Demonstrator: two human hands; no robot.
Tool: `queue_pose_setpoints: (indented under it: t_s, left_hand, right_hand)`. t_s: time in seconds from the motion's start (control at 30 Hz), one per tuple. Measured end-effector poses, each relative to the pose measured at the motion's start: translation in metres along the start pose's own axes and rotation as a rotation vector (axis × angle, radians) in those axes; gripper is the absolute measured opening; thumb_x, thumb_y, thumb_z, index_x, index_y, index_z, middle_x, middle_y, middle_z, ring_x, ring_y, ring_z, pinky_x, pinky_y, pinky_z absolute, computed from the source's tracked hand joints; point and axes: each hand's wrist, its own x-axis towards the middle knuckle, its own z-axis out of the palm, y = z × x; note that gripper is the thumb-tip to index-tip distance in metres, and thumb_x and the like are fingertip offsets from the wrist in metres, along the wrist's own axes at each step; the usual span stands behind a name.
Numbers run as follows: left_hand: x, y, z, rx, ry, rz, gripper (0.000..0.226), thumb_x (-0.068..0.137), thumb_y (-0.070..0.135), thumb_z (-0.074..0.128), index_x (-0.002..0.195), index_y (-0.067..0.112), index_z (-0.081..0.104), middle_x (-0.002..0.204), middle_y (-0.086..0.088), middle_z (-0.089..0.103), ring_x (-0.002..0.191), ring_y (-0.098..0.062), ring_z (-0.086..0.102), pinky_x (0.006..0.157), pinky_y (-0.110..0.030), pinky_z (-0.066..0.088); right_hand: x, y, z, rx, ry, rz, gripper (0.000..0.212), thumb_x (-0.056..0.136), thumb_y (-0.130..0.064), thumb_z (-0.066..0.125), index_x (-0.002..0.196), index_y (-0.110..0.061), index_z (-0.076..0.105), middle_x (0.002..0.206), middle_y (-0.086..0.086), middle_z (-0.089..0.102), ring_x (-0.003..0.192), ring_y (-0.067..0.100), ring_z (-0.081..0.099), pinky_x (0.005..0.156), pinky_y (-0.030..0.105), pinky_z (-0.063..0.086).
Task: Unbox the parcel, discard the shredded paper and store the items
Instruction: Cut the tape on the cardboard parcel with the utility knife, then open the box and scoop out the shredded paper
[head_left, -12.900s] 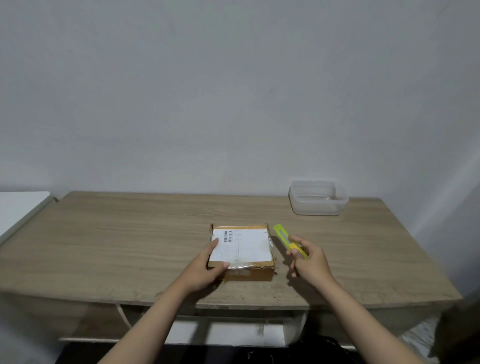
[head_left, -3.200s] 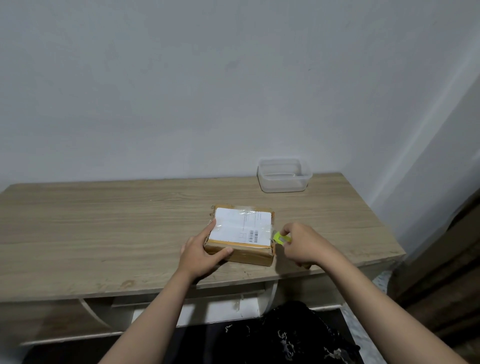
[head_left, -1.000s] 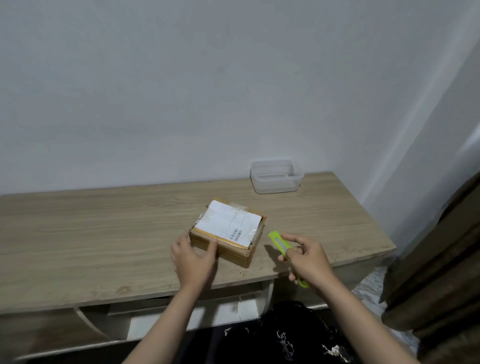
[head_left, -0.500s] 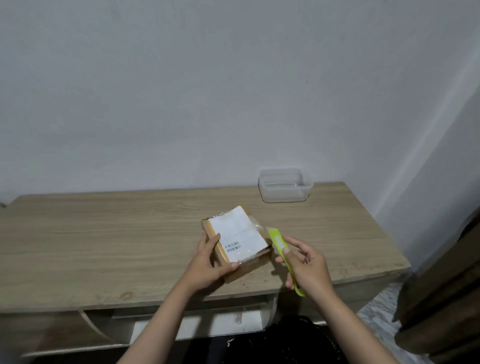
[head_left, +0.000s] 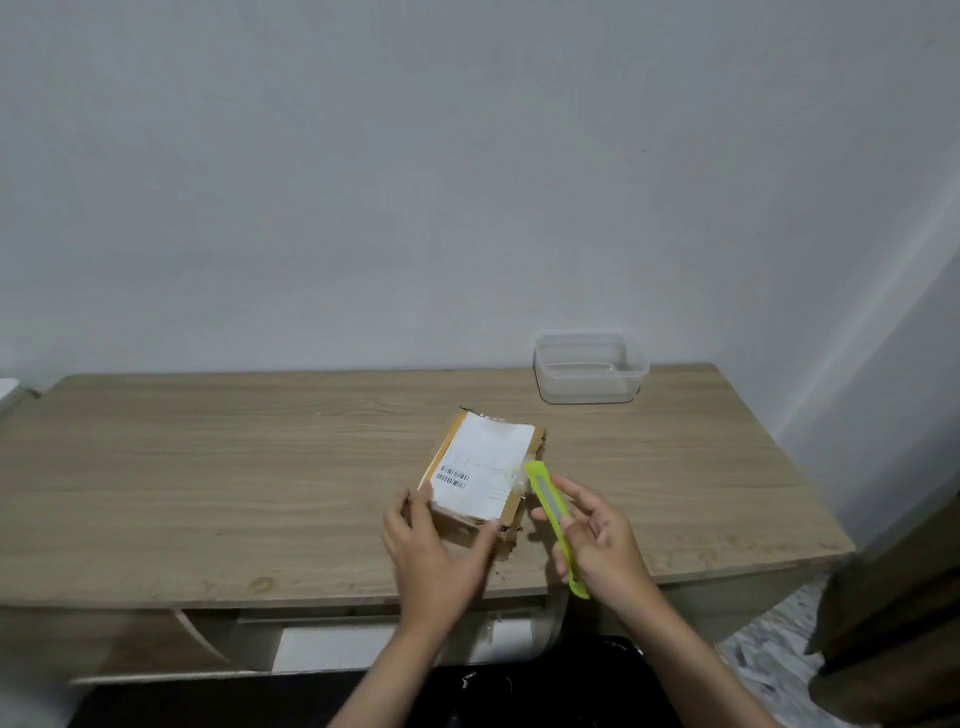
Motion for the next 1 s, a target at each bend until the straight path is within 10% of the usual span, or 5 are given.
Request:
queue_pose_setpoints:
  t_s: [0.17, 0.53, 0.73, 1.0]
  left_hand:
    - [0.004, -0.002, 0.015, 0.135, -0.153, -0.02, 0.133, 0.041, 0.092, 0.052, 0.146, 0.019, 0.015, 0.156, -0.01, -0.006, 0.143, -0.024, -0.001, 0.114, -0.046, 0.014]
    - [0.089, -0.051, -0.017, -0.061, -0.08, 0.096, 0.044, 0.089, 0.001, 0.052, 0.131, 0.016, 0.052, 0.133, 0.001, 0.054, 0.124, -0.022, 0.05, 0.1, -0.021, 0.035]
    - [0.095, -0.069, -0.015, 0.01, -0.149, 0.165, 0.066, 0.078, 0.05, 0.058, 0.134, 0.021, 0.042, 0.134, 0.011, 0.047, 0.122, -0.006, 0.045, 0.1, -0.022, 0.035]
    - [0.101, -0.07, -0.007, 0.232, -0.012, 0.168, 0.072, 0.078, 0.07, 0.043, 0.134, 0.025, 0.04, 0.121, 0.002, 0.06, 0.106, -0.021, 0.057, 0.091, -0.045, 0.047]
  right_hand:
    - [0.006, 0.002, -0.003, 0.004, -0.04, 0.007, 0.045, 0.096, 0.004, 0.038, 0.121, -0.033, 0.047, 0.104, 0.012, 0.066, 0.038, 0.01, 0.047, 0.041, 0.024, 0.042]
    - [0.049, -0.001, -0.012, 0.14, 0.09, 0.046, 0.027, 0.093, 0.004, 0.045, 0.117, -0.007, 0.043, 0.112, 0.018, 0.063, 0.048, 0.017, 0.067, 0.047, 0.025, 0.055]
    - [0.118, -0.004, -0.004, 0.218, 0.156, 0.135, 0.031, 0.092, 0.002, 0.049, 0.123, -0.003, 0.046, 0.118, 0.02, 0.059, 0.066, 0.013, 0.073, 0.056, 0.02, 0.057]
    - [0.211, 0.015, 0.021, -0.128, 0.353, 0.138, 0.03, 0.082, -0.001, 0.06, 0.109, -0.015, 0.067, 0.117, 0.011, 0.066, 0.106, 0.028, 0.062, 0.092, 0.041, 0.051]
